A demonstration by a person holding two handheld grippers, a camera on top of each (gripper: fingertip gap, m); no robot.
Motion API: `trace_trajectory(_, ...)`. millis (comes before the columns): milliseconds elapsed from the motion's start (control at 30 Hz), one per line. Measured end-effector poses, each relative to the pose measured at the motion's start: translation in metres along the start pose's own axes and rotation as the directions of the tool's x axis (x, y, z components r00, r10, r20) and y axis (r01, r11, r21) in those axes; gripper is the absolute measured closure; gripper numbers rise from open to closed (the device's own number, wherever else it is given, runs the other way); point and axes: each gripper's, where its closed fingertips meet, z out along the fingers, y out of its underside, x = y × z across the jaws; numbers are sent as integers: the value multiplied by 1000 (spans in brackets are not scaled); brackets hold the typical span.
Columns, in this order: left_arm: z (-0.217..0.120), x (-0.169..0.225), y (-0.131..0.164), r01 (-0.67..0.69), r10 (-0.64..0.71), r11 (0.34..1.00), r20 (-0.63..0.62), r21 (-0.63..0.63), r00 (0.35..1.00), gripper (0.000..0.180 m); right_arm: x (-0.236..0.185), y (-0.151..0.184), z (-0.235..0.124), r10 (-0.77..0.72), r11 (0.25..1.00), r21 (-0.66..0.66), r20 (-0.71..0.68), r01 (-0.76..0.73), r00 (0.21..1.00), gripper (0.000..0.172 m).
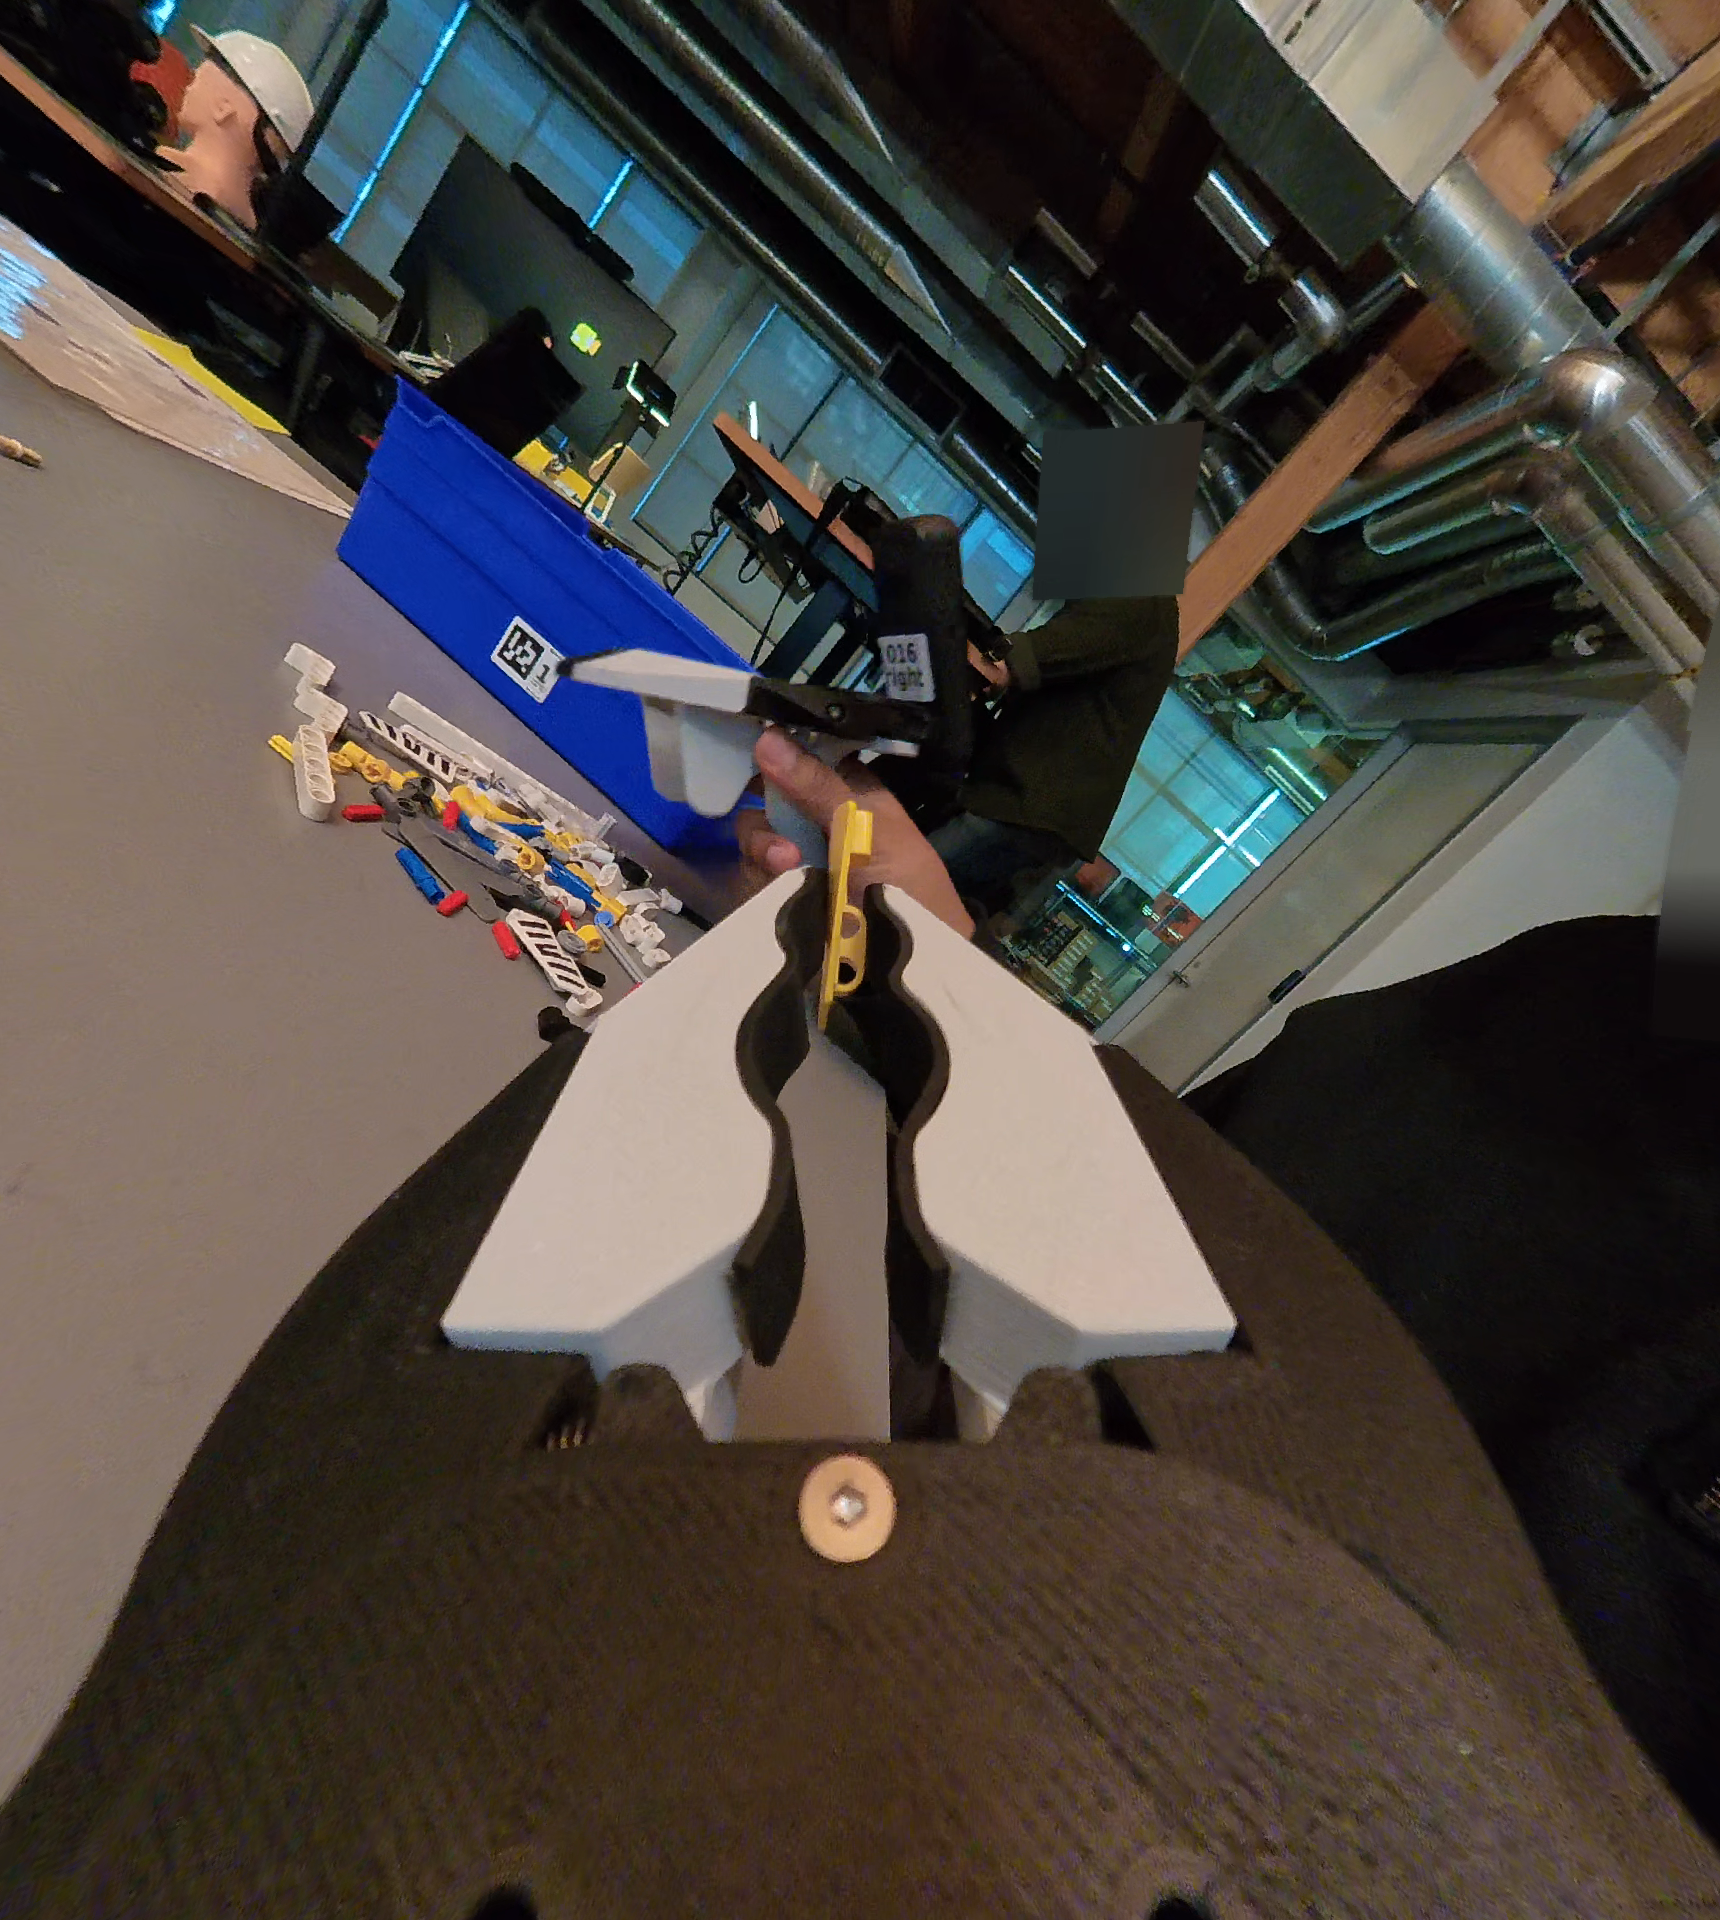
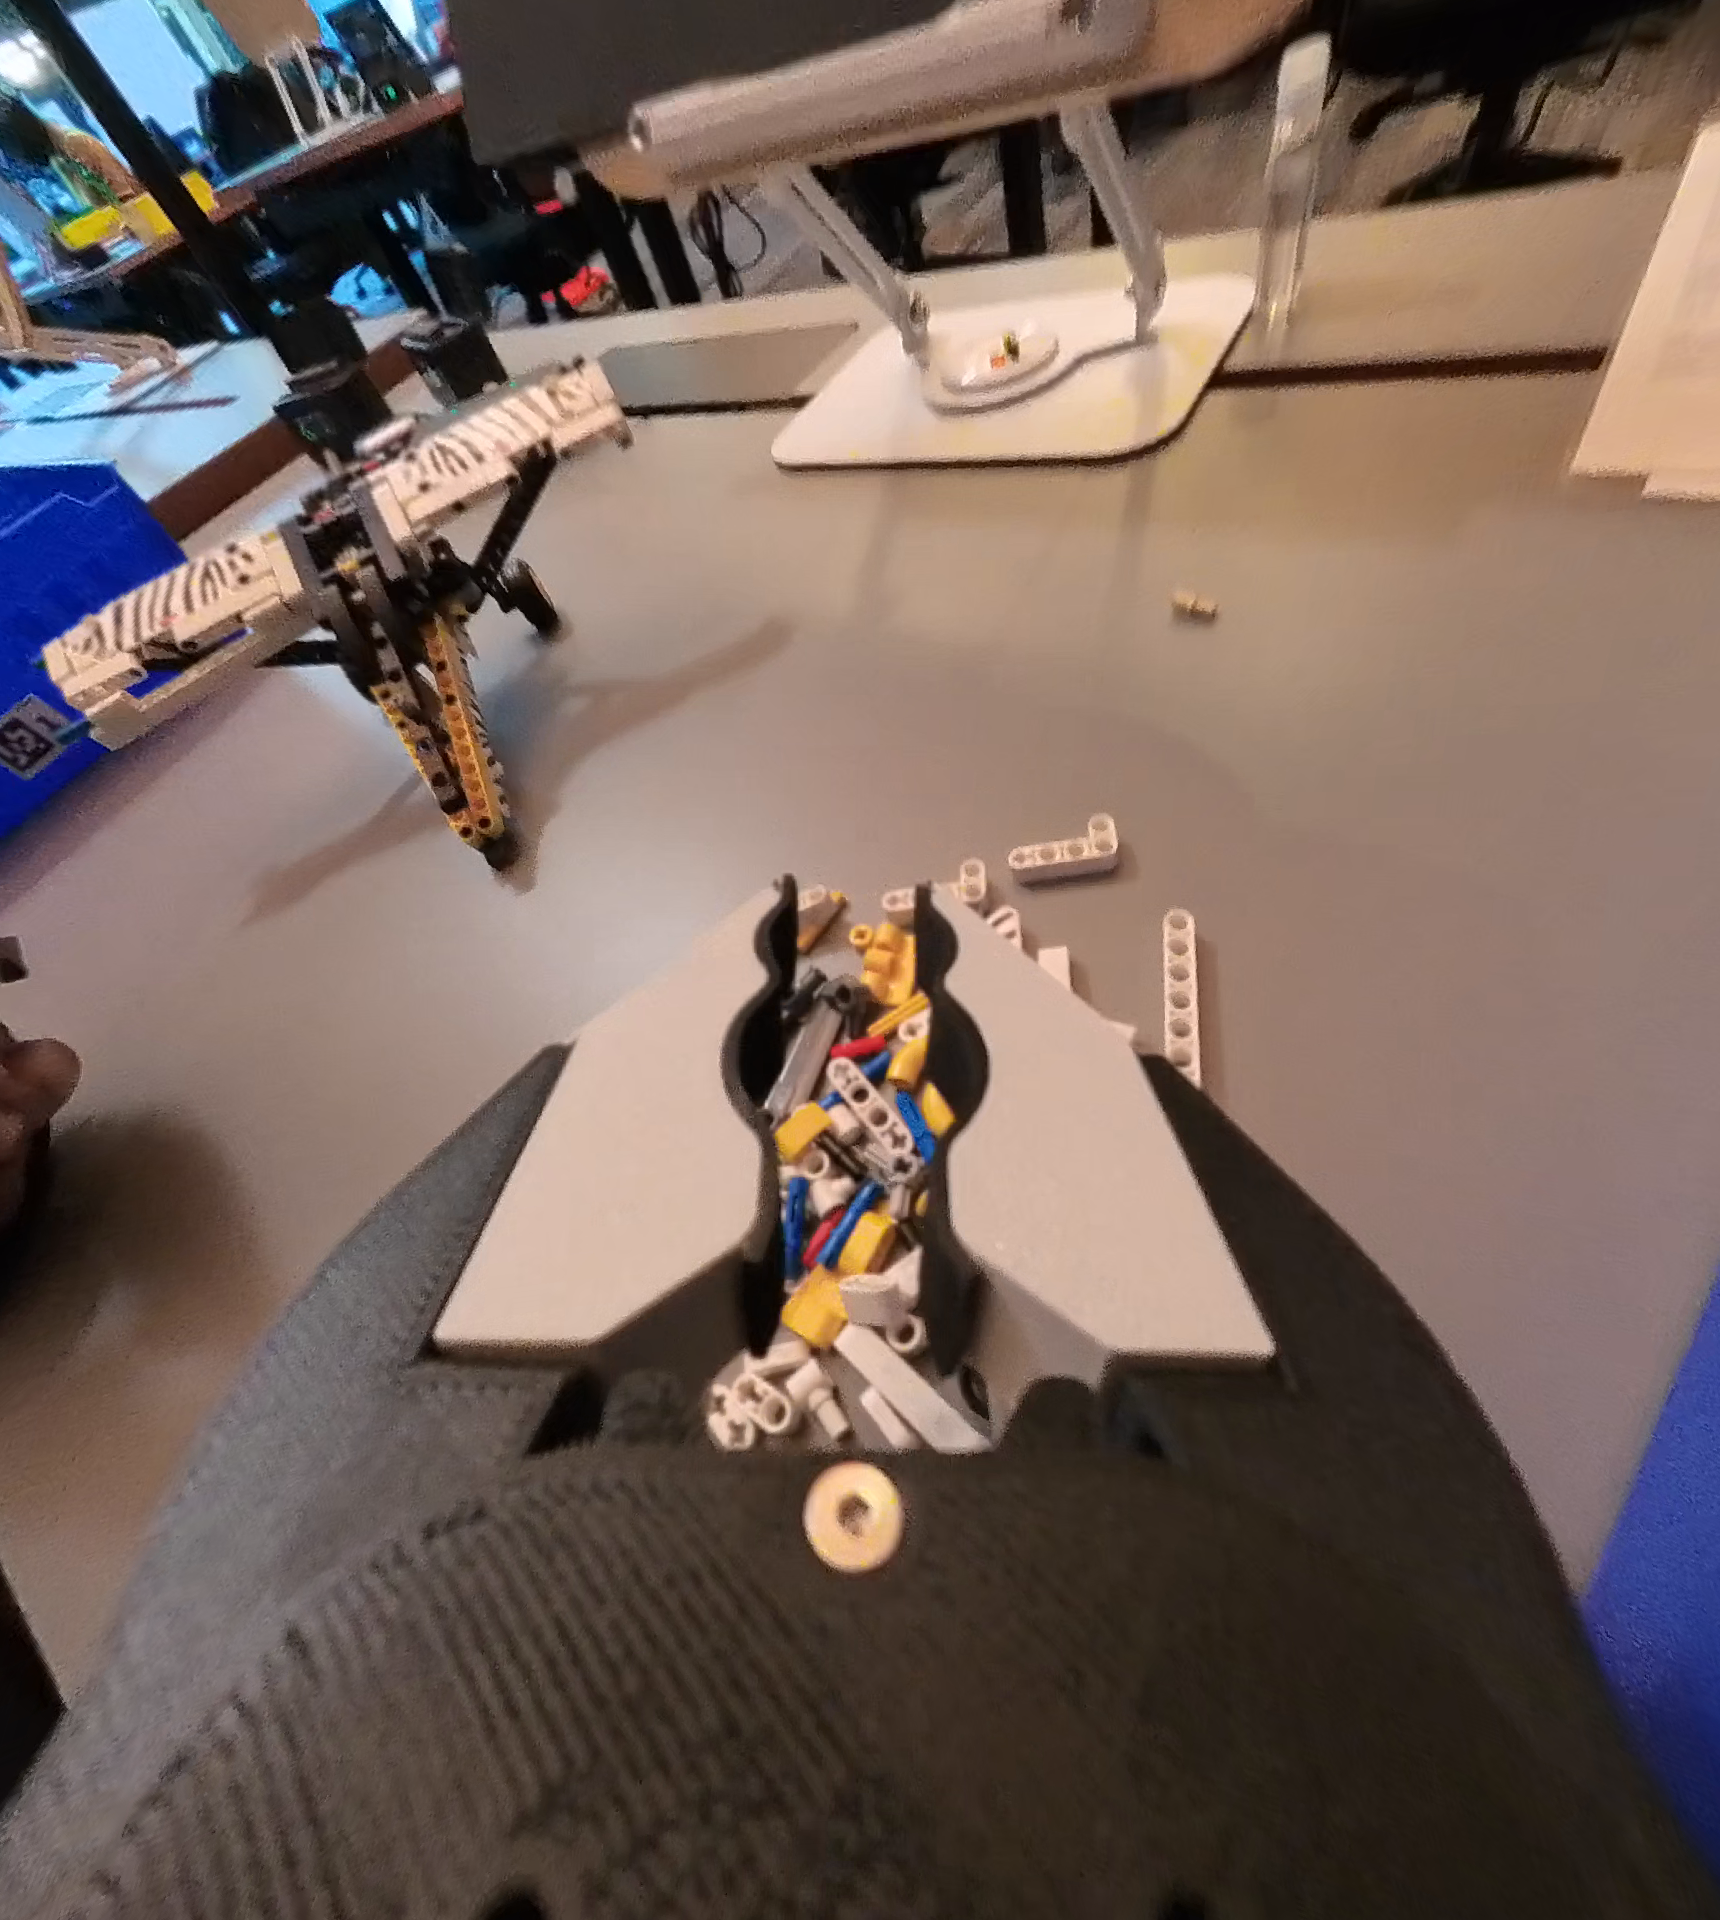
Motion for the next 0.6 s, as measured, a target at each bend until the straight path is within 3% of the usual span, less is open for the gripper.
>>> trace_trajectory(100,0,0,0,4,-4,1000,-1,3,1000,178,-16,-11,-6,-87,996,29,12,87,996,151)
trace_trajectory(300,0,-1,0,5,-5,1000,2,0,1000,178,-132,-10,-10,-261,965,149,410,218,874,148)
trace_trajectory(467,0,0,0,1,-1,1000,-1,2,1000,179,-204,12,-11,-246,969,165,662,182,708,139)
trace_trajectory(600,2,5,5,-13,13,1000,-26,-26,1000,179,-220,15,-9,-148,989,128,739,78,658,141)
